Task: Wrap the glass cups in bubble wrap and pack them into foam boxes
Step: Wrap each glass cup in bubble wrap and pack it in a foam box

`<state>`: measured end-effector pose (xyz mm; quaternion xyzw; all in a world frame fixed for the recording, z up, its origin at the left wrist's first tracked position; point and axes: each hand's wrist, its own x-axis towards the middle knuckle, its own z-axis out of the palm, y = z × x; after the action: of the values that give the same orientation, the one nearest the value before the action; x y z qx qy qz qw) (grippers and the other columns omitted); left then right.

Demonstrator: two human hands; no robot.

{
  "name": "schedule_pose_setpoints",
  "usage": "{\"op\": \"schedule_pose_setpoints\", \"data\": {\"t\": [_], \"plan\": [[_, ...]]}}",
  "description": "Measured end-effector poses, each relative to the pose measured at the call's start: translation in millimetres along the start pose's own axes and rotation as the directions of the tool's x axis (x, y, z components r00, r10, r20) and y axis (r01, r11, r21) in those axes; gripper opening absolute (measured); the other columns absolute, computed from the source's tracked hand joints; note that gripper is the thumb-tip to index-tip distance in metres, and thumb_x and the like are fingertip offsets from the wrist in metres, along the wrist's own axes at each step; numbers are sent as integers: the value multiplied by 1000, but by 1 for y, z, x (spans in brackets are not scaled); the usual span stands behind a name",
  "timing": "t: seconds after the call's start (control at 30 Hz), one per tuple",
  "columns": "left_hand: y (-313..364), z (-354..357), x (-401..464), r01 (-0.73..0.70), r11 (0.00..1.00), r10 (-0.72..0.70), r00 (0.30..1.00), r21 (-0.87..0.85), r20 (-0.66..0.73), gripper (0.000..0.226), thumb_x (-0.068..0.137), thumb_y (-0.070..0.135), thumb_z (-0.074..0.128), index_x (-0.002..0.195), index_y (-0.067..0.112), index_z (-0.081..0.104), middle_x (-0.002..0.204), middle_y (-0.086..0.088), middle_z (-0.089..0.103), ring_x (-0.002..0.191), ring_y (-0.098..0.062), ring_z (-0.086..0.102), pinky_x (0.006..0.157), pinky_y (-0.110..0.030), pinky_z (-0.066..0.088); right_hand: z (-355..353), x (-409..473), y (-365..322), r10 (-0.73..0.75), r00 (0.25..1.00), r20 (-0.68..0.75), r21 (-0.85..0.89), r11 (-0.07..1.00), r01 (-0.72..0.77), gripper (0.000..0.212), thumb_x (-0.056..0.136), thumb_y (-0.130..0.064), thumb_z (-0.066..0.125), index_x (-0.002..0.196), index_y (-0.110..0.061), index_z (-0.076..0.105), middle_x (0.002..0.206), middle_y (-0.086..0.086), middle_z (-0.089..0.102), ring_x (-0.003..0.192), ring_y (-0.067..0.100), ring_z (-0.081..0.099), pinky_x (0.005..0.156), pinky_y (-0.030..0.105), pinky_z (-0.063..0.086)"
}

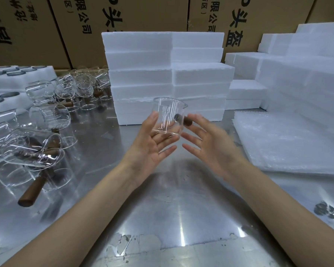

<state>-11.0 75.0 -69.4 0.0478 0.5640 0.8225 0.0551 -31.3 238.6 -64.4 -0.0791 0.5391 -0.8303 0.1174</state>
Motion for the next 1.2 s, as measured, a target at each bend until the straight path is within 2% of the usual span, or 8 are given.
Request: {"op": "schedule_pose_setpoints", "data": {"t": [0.1, 0.2, 0.33, 0.47, 0.7, 0.97, 1.1, 1.2], "plan": [[1, 0, -1, 35, 999, -37, 997, 41, 64, 46, 64, 65, 60, 84, 29, 79, 102, 3, 74, 97, -9, 69, 78, -26, 56, -1, 3, 3, -50, 998, 38, -3, 999, 50, 28, 91, -30, 55, 115, -17, 64, 104, -5, 71, 93, 8, 68, 76, 21, 54], [3, -1, -2, 29, 995, -40, 994, 100, 106, 65, 68, 72, 60, 112, 25, 70, 119, 0, 69, 113, -12, 63, 97, -40, 47, -4, 3, 0, -115, 993, -25, 29, 993, 116, 23, 82, -29, 62, 101, -18, 69, 93, -4, 73, 83, 6, 68, 69, 17, 54], [5, 2, -3, -96, 959, 115, 992, 267, -59, 100, 31, 88, 67, 114, 32, 61, 120, 15, 66, 107, 0, 63, 97, -33, 46, -7, 1, -4, -246, 954, -173, -86, 968, 234, 10, 85, -19, 67, 94, -20, 69, 92, -3, 71, 76, 3, 67, 65, 15, 52], [0, 4, -2, -194, 884, 287, 943, 426, -166, 81, 60, 62, 76, 129, 24, 56, 118, 15, 65, 99, 12, 60, 94, -21, 48, -3, -4, -5, -325, 920, -220, -204, 937, 282, 9, 86, -13, 66, 92, -20, 68, 86, -4, 67, 73, 3, 65, 69, 18, 54], [-6, 1, 0, -184, 857, 286, 947, 481, -147, 66, 59, 54, 73, 117, 26, 60, 110, 10, 69, 95, 4, 65, 76, -10, 46, 1, -8, -5, -359, 911, -201, -274, 914, 300, 13, 84, -18, 69, 97, -20, 68, 87, -5, 69, 81, 8, 65, 73, 22, 55], [-3, -7, 3, -74, 972, 72, 997, 223, 17, 25, 76, 44, 64, 95, 32, 76, 107, 9, 73, 105, -7, 66, 92, -32, 43, 1, -4, -2, -101, 994, 39, -271, 956, 108, 53, 75, -39, 72, 125, -24, 59, 118, -7, 67, 112, 7, 61, 96, 35, 47], [-3, -9, 2, -77, 975, 62, 995, 207, 80, 87, 53, 58, 84, 124, 16, 58, 114, 0, 71, 110, -13, 65, 93, -33, 45, 0, -5, -2, 10, 979, 204, -241, 970, 41, 29, 82, -42, 62, 108, -30, 69, 119, -7, 67, 113, 6, 60, 102, 37, 41], [-2, -9, 2, -91, 965, 76, 995, 245, 69, 65, 67, 50, 74, 119, 16, 55, 114, 1, 71, 108, -12, 66, 92, -34, 43, -2, -5, -4, 5, 974, 226, -215, 976, 45, 30, 79, -40, 62, 105, -28, 69, 118, -6, 68, 112, 6, 61, 102, 37, 40]]}}
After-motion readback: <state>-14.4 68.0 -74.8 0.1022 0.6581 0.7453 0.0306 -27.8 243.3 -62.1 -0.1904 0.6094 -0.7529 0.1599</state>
